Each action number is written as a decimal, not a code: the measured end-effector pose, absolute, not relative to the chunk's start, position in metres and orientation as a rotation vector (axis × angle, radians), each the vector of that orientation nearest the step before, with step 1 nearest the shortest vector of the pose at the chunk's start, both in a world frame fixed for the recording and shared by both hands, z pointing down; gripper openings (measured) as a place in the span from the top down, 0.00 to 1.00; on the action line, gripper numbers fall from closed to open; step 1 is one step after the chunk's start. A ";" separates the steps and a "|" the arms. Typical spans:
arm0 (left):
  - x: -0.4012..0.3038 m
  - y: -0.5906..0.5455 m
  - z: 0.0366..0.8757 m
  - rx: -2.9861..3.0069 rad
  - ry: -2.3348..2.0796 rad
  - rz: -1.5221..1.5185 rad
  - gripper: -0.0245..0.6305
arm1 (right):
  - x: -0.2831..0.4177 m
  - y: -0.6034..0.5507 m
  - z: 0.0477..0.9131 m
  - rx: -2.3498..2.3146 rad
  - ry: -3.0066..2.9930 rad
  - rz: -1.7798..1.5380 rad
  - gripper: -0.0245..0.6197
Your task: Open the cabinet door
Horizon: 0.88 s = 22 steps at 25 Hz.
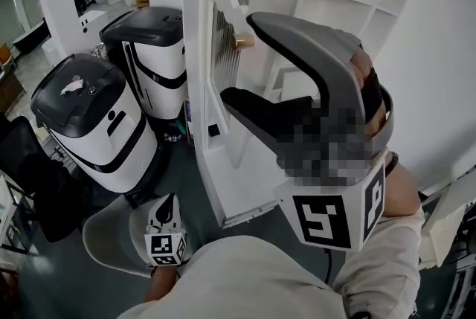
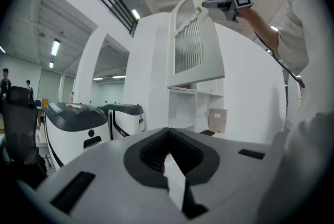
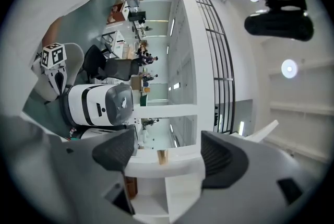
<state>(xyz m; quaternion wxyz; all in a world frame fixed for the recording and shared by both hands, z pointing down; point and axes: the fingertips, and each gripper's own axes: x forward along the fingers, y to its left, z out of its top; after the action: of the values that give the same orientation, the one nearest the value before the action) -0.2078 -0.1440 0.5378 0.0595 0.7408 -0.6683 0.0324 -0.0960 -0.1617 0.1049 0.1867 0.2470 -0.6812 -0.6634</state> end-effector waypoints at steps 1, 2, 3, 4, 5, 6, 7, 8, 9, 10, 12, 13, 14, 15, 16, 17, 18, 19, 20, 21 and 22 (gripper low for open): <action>-0.207 -0.145 0.537 2.246 -2.022 0.098 0.96 | -0.095 -0.160 0.105 0.694 -1.928 -1.867 0.33; -0.207 -0.145 0.537 2.249 -2.021 0.099 0.96 | -0.094 -0.160 0.104 0.695 -1.937 -1.865 0.33; -0.206 -0.146 0.537 2.251 -2.021 0.100 0.96 | -0.093 -0.159 0.104 0.697 -1.946 -1.864 0.33; -0.206 -0.146 0.537 2.252 -2.020 0.101 0.96 | -0.091 -0.158 0.103 0.700 -1.955 -1.863 0.33; -0.205 -0.146 0.537 2.253 -2.019 0.102 0.96 | -0.089 -0.158 0.102 0.703 -1.964 -1.859 0.33; -0.205 -0.146 0.537 2.254 -2.018 0.104 0.96 | -0.087 -0.158 0.101 0.706 -1.976 -1.854 0.33; -0.204 -0.146 0.537 2.256 -2.016 0.106 0.96 | -0.085 -0.157 0.100 0.710 -1.992 -1.848 0.33; -0.203 -0.146 0.537 2.257 -2.015 0.107 0.96 | -0.082 -0.156 0.098 0.716 -2.009 -1.842 0.33; -0.202 -0.146 0.536 2.259 -2.013 0.108 0.96 | -0.079 -0.155 0.096 0.724 -2.025 -1.839 0.33; -0.201 -0.146 0.536 2.262 -2.012 0.109 0.96 | -0.076 -0.154 0.095 0.734 -2.038 -1.837 0.33; -0.199 -0.146 0.535 2.267 -2.008 0.112 0.96 | -0.070 -0.154 0.092 0.751 -2.061 -1.830 0.34; -0.198 -0.146 0.535 2.269 -2.006 0.114 0.96 | -0.067 -0.154 0.091 0.757 -2.075 -1.822 0.34; -0.197 -0.146 0.535 2.271 -2.004 0.115 0.96 | -0.064 -0.154 0.090 0.762 -2.092 -1.810 0.34; -0.197 -0.146 0.535 2.274 -2.001 0.116 0.96 | -0.060 -0.155 0.090 0.768 -2.109 -1.794 0.34; -0.196 -0.146 0.535 2.277 -1.999 0.118 0.96 | -0.057 -0.157 0.089 0.774 -2.126 -1.778 0.35; -0.195 -0.146 0.534 2.279 -1.997 0.119 0.96 | -0.053 -0.158 0.089 0.782 -2.142 -1.763 0.35; -0.194 -0.146 0.534 2.282 -1.995 0.120 0.96 | -0.049 -0.160 0.088 0.792 -2.154 -1.749 0.35; -0.193 -0.146 0.534 2.284 -1.993 0.121 0.96 | -0.045 -0.162 0.088 0.803 -2.163 -1.735 0.35; -0.192 -0.146 0.533 2.287 -1.992 0.121 0.96 | -0.041 -0.164 0.088 0.814 -2.171 -1.722 0.35; -0.192 -0.146 0.533 2.289 -1.991 0.122 0.96 | -0.037 -0.166 0.088 0.824 -2.181 -1.707 0.35; -0.191 -0.146 0.533 2.292 -1.991 0.124 0.96 | -0.033 -0.168 0.088 0.834 -2.192 -1.693 0.36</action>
<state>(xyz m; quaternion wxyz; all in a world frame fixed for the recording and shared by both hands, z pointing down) -0.1913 -0.1462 0.5330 0.0518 0.7533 -0.6544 0.0407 -0.0327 -0.1683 0.0875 0.1243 0.2862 -0.7520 -0.5806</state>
